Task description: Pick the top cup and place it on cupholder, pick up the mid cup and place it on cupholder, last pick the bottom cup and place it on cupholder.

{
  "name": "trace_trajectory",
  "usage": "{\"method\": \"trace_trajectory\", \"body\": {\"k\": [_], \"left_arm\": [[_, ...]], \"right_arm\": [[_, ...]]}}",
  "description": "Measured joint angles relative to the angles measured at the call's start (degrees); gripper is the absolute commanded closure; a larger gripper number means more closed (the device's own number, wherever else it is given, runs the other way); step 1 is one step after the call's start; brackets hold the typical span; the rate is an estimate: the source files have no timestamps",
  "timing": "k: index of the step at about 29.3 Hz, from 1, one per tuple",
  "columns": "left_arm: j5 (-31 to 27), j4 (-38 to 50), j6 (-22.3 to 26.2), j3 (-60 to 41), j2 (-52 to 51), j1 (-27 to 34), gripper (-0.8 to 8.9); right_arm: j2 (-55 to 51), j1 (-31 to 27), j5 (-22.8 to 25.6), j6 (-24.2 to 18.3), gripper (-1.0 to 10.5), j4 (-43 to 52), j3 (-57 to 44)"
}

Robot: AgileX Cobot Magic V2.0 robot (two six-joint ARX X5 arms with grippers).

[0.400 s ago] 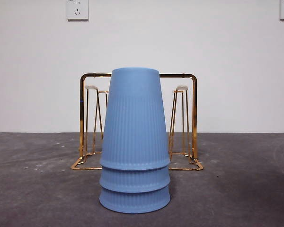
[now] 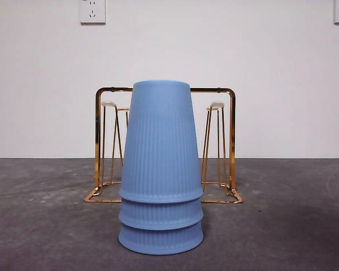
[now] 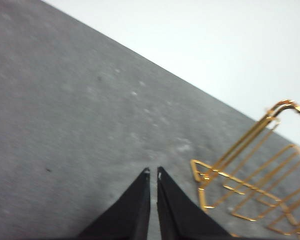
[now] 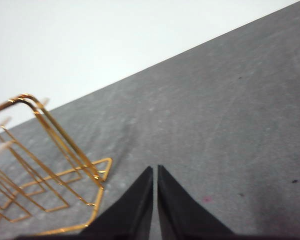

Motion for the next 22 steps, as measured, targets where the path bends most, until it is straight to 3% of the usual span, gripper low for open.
{"method": "trace_trajectory", "body": {"k": [7,13,22], "left_arm": [[2.93,-1.05,-2.93,5.75,0.94,0.0,7.99],[4.92,-6.19,-2.73,13.42,5.35,0.0,7.99],[13.64,-16.31,5.97,26.77,19.12,0.0,7.99]], "right_arm": [[0.61,0.0,-0.15,1.07,9.4,-0.33,8.24],[5.88,0.0,-2.27,-0.02,9.4,-2.86,16.63],[21.16,0.0,-13.88,-8.85,9.4,-13.42,31.36]]}}
